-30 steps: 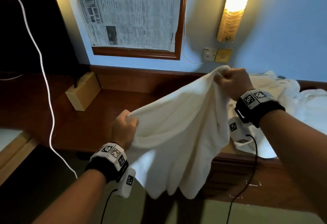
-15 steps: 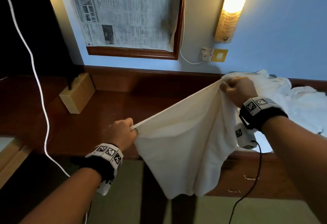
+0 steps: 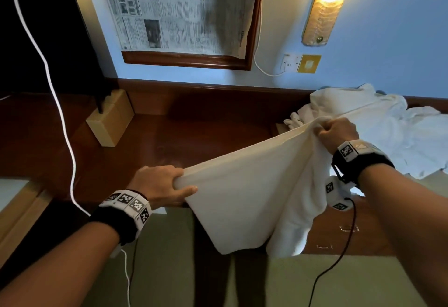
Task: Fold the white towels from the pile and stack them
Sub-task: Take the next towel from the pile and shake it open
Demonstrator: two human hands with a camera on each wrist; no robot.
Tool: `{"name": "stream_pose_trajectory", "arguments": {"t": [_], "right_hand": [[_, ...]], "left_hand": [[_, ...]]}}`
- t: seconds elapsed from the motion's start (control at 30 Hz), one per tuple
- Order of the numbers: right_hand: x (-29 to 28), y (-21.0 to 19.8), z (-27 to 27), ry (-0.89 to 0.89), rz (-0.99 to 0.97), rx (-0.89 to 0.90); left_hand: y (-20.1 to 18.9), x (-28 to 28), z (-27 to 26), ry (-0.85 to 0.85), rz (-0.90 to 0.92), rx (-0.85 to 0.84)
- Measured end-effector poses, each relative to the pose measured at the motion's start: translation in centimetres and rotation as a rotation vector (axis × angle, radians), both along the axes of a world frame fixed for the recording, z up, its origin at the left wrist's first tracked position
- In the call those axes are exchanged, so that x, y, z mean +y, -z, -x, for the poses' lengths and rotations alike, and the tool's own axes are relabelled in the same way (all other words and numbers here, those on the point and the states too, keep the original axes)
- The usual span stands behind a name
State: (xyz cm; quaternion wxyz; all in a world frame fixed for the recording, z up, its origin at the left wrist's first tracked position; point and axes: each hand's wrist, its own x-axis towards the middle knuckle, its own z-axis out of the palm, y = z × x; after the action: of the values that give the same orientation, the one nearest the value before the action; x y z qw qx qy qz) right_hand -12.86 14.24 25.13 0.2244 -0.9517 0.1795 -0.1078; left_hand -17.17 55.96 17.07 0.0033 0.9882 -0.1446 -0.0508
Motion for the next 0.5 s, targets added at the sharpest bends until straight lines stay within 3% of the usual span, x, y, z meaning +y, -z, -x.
{"name": "stream_pose_trajectory", "arguments": {"t": [0.03,0.17,0.23,0.33,0.5], "right_hand": [[0.2,0.5,0.1,0.000,-0.010,0.007],[1.1,3.3,0.4,-0.051,-0.082,0.026],[1.6,4.9,0.7,-0.095,-0.117,0.038],[1.9,8.0,1.4,-0.077,-0.115,0.051],[0.3,13.8,4.8,0.096,-0.141,0.192]], "left_hand": [[0.6,0.8,-0.1,-0.048,0.108,-0.025],[2.1,2.2,-0.4,-0.315,0.839,-0.227],[2.2,2.8,-1.0,-0.480,1.046,-0.299],[3.3,4.9,-2.4,-0.626,1.009,-0.313],[6.9,9.3,-2.5,-0.821,0.873,-0.140]]}}
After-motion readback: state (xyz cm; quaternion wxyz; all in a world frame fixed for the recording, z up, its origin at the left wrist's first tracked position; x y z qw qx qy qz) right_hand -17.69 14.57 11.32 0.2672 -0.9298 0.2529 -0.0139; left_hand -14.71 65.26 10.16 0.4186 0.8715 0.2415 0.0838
